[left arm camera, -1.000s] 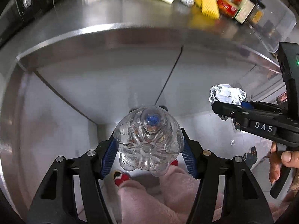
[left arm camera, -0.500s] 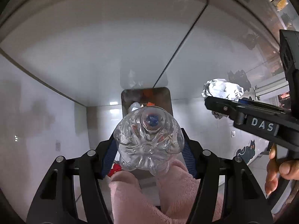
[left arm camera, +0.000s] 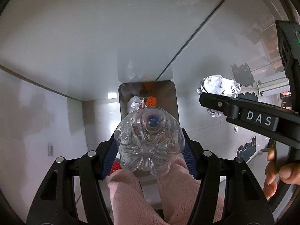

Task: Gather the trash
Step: 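Open both tools to drop the bottle and foil ball into the bin, then move both open tools back toward the remaining counter trash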

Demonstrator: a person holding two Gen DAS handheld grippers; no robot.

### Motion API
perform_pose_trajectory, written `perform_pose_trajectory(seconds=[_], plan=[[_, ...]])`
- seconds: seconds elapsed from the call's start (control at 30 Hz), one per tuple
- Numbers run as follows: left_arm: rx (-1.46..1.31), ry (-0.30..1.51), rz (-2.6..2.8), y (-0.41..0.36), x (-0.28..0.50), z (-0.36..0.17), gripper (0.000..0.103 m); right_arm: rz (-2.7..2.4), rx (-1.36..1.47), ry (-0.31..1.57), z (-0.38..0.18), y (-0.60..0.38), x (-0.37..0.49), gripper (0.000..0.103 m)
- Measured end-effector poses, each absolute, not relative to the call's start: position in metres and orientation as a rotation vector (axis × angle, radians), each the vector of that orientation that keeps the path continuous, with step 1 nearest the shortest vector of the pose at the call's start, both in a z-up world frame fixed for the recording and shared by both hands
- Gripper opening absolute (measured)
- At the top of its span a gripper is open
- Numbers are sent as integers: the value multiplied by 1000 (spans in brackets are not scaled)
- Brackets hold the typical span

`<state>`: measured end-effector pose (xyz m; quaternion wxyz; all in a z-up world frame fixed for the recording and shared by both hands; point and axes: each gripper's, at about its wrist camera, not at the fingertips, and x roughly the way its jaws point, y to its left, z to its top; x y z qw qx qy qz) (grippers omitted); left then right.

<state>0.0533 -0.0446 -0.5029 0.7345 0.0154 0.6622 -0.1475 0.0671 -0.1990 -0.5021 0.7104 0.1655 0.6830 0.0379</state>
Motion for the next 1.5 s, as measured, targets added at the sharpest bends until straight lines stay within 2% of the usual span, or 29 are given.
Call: perform_pose_trajectory(seconds=[0.17,0.3,0.4,0.57,0.73,0.8,1.03,1.13,1.5], plan=[[41,1461,-321,-46,55,-503,60,81,383,1519,-492,-202,71,47],[46,1464,-303,-43,56,-502,60,81,384,1517,-487,-204,71,56],[42,1454,-299,-42,56,-497,73,76,382,1509,-484,-205,72,60],[59,1425,-308,-45,56,-481,83,68,372,1499,-474,-208,70,68],[61,1392,-307,-41,51,-455,88,66,351,1470,-451,-209,65,74],[58,1384,-307,-37,49,-446,89,61,337,1457,-438,-212,61,85],[65,1329,-309,-24,39,-391,94,86,241,1345,-368,-212,46,88],[56,1283,-303,-15,37,-359,94,83,220,1282,-334,-215,46,95],[50,1089,-289,1,68,-267,94,78,246,1070,-242,-220,83,95]])
